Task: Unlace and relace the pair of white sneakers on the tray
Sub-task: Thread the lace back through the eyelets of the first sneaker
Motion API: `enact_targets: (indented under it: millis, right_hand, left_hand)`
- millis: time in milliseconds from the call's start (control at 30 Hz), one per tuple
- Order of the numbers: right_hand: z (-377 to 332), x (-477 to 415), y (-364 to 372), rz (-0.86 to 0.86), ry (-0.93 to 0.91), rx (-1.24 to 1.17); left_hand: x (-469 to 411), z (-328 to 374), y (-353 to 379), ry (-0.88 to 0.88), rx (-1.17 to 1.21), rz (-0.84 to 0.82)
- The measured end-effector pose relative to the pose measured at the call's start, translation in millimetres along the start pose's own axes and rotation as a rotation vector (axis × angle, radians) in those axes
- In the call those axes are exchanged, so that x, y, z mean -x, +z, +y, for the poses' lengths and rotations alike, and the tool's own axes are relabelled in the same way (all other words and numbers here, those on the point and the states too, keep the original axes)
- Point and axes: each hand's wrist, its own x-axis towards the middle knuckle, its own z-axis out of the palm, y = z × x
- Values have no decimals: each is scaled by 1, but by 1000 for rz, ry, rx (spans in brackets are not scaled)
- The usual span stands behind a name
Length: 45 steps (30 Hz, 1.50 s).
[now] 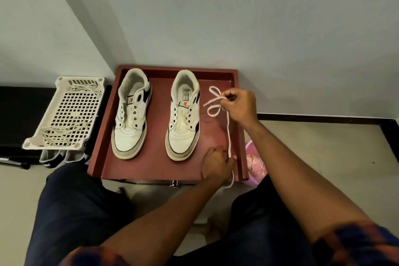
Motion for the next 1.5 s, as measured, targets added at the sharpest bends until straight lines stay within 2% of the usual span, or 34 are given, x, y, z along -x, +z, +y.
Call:
enact_targets:
  millis: [133, 300, 400, 467, 567, 667, 700, 767, 833, 900, 933, 1000, 1067, 1133, 1200, 1267, 1333, 1400, 1500]
  right_hand:
    - [-19, -24, 0, 146, 26, -191]
    - [-29, -58, -20, 338, -24, -204]
    - [-25, -73, -39, 413, 15, -237]
    - [-15, -69, -43, 339, 44, -253]
    - [4, -39, -18, 93, 103, -291]
    - [16, 3, 25, -39, 273, -421]
    - [17, 16, 37, -56, 352, -506]
    - [7, 37, 56, -103, 531, -867]
    - [-6, 48, 63, -170, 659, -1186]
    - [-9, 54, 61, -307, 688, -1226]
    - [-11, 58, 59, -379, 675, -1175]
    - [-6, 62, 48, -453, 582, -858]
    - [0, 58, 30, -423, 484, -472]
    - [3, 45, 2, -309, 468, -314]
    - [3, 24, -33, -103, 507, -426]
    - [5, 2, -79, 64, 505, -702]
    - [7, -14, -116, 54, 441, -919]
    - [16, -17, -145, -25, 374, -1012]
    - [43, -5, -175, -50, 382, -1193]
  left_hand:
    - [-16, 12, -1, -43, 240, -199]
    - [-39, -9, -37, -17, 367, -288]
    - [-51, -2, -93, -6, 444, -239]
    - [-62, 8, -124, 3, 536, -189]
    - [-79, 39, -157, 26, 678, -101]
    - [-90, 71, -174, 95, 793, -81]
    - [-92, 79, -176, 104, 831, -99]
    - [-89, 93, -177, 101, 889, -127]
    - [-89, 99, -174, 103, 892, -97]
    - [-93, 101, -170, 109, 870, -52]
    - [-94, 103, -171, 107, 868, -24]
    - [-97, 106, -174, 98, 892, 21]
    - [-97, 113, -179, 114, 914, 25]
    - [-95, 121, -179, 125, 928, 9]
    - [-92, 126, -173, 121, 912, 12]
    - [-85, 131, -152, 128, 824, 4]
    - [-75, 133, -126, 152, 707, -70]
    - [-64, 140, -93, 157, 586, -212]
    - [-52, 156, -36, 147, 459, -361]
